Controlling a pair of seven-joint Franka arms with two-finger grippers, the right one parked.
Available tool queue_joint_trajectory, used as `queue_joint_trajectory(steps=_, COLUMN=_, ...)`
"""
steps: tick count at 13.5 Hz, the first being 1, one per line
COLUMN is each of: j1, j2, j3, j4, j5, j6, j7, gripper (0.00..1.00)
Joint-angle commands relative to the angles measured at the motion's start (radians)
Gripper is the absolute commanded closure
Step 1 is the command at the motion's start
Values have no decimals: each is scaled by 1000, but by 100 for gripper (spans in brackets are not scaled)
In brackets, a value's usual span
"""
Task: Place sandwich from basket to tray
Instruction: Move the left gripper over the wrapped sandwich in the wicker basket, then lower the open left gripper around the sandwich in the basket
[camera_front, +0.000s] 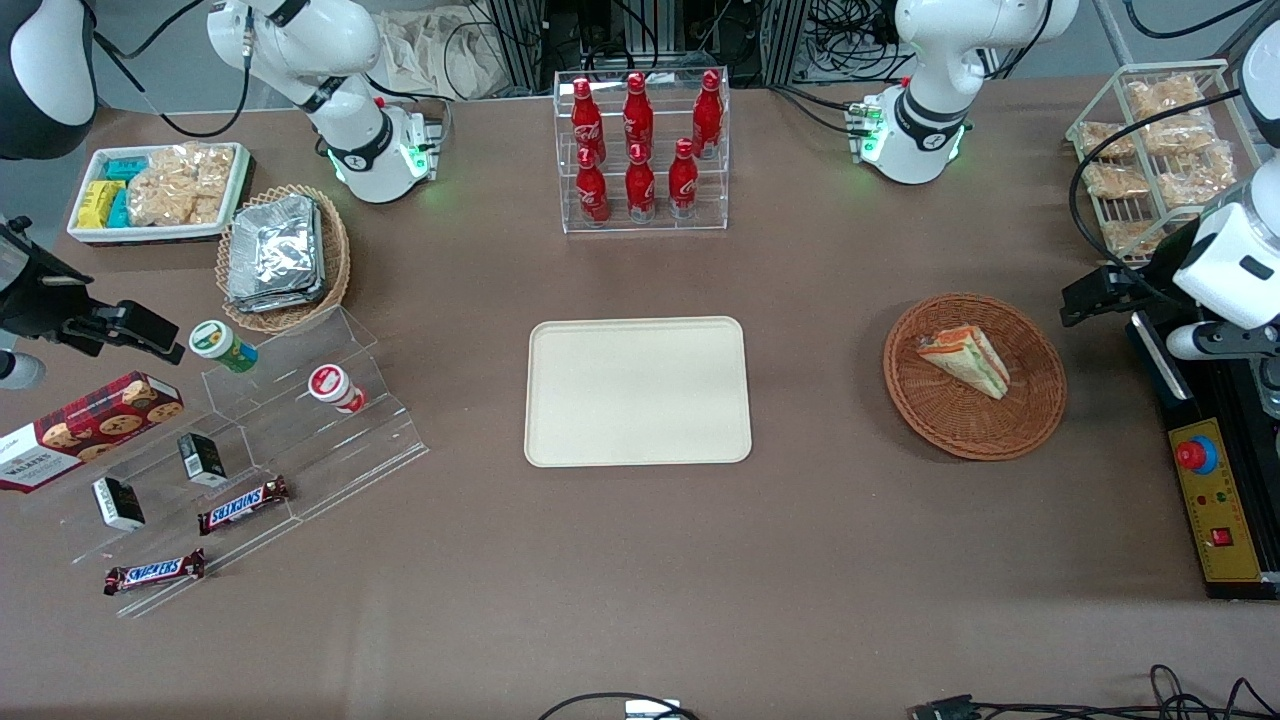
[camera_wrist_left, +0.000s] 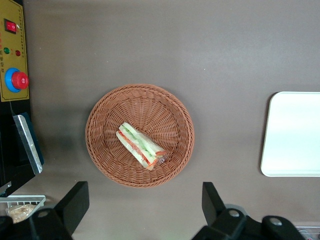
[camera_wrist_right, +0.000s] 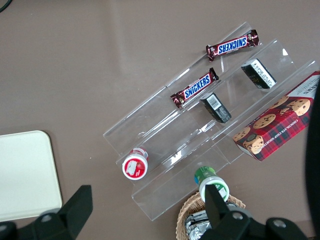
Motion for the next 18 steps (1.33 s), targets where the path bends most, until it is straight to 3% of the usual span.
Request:
queue_joint_trajectory(steps=1, j1=-16, j2=9, j3=11, j4=34, j5=1, j6=-31, j7=-16, gripper=0)
queue_joint_trajectory(steps=8, j1=-13, j2=12, j3=14, j4=-40, j5=9, j6=9, j7=-82, gripper=0)
queue_joint_trajectory(steps=16, j1=-14, j2=-51, j3=13, j4=-405, j5=19, j6=329, j7=-358, gripper=0)
queue_joint_trajectory(steps=18, j1=-17, j2=-53, j3=10, j4=-469, j5=61, j6=389, j7=-450, gripper=0)
